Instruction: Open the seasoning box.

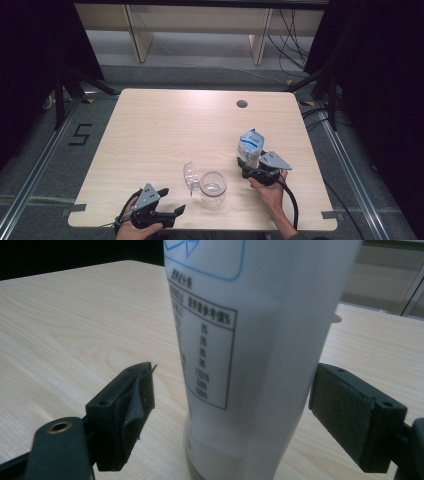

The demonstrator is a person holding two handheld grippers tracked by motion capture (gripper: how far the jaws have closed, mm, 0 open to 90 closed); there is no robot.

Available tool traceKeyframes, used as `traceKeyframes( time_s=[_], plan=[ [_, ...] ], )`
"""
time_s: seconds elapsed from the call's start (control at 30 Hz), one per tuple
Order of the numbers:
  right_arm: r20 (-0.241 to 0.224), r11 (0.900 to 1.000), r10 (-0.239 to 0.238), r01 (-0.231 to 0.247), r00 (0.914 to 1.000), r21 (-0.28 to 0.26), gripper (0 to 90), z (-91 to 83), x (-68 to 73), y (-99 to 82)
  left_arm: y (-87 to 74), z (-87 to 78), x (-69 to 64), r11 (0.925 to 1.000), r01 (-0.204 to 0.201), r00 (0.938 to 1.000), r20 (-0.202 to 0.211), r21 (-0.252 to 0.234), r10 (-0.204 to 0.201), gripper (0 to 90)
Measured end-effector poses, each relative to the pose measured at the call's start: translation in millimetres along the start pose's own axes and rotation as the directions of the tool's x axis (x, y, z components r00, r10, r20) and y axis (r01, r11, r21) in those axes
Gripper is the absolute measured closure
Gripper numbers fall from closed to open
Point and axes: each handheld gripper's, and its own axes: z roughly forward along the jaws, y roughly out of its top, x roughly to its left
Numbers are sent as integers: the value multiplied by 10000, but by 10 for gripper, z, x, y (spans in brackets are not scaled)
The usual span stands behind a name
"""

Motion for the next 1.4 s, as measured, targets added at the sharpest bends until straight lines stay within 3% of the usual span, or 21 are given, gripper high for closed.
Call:
traceKeyframes(
  time_s=[0.13, 0.17, 0.27, 0.57, 0.9, 1.4],
  plan=[
    [-49, 10000, -19, 19, 10000, 12, 198, 23, 3, -5, -3, -2, -6, 10000, 31, 10000, -2, 6, -31, 188],
    [-18, 10000, -27, 27, 10000, -31, 202, 27, 2, -3, 0, -15, 4, 9998, -182, 9998, -23, 66, 182, 188],
    [64, 10000, -8, 8, 10000, -25, 213, 38, 0, 0, -8, -26, -5, 10000, 21, 9999, -130, 81, -20, 188],
    [-32, 9999, -18, 17, 10000, -172, 229, 74, -7, 7, -11, -28, -3, 10000, -10, 10000, -91, 49, 10, 188],
    [154, 9997, -221, 223, 9996, -103, 241, 116, 21, 79, -5, -19, -6, 10000, 40, 10000, -56, 27, -40, 188],
    [-23, 9999, -139, 139, 9999, 77, 251, 156, 10, 63, -2, -20, -16, 10000, 37, 9999, -118, 56, -36, 188]
  ],
)
